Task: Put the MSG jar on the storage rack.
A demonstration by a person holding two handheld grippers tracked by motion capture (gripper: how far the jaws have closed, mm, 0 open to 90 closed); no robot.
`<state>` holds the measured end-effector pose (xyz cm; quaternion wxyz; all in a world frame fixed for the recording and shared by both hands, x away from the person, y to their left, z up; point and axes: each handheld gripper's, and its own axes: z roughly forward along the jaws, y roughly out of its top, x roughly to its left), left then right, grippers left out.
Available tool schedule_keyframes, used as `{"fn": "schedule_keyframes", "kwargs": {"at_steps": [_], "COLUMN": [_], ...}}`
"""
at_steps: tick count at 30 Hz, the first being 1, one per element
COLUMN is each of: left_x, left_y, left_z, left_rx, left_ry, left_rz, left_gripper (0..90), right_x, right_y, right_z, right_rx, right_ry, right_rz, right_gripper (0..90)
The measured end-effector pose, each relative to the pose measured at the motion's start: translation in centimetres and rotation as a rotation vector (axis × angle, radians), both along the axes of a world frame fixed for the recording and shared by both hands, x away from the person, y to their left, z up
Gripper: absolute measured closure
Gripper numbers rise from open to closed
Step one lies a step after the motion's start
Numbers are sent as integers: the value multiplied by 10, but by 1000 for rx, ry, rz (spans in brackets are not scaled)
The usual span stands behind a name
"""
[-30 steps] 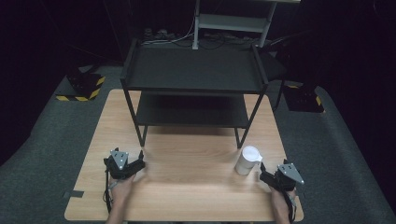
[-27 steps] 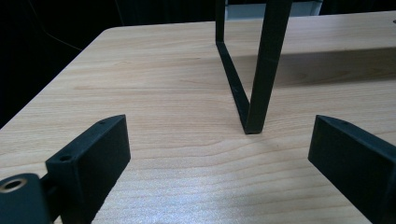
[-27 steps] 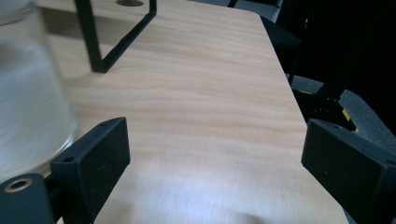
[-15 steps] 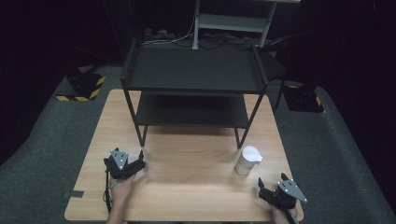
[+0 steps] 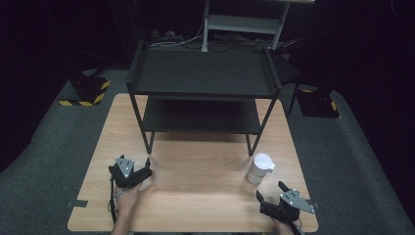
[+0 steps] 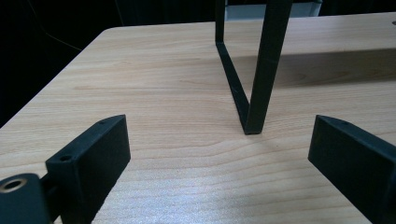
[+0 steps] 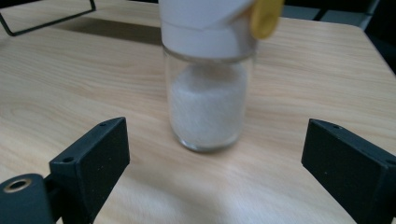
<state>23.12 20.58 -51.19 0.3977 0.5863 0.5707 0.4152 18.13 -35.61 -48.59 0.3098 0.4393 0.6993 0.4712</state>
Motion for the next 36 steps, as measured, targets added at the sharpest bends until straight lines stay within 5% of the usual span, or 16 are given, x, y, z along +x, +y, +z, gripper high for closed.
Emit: {"fn": "schedule_keyframes", "kwargs": {"at_steps": [14,36], "left_x": [0,0], "left_y": [0,2], "left_z": [0,0], "left_rx": [0,-4], "left_ry": [0,-4], "left_rz": [-2,-7], "left_gripper": [58,58], "right_x": [58,77], "right_y": [3,6], "right_z": [0,-6], "right_rx": [33,12], "right_ry": [-1,-18], "right_rz": [72,116], "right_gripper": [83,298]}}
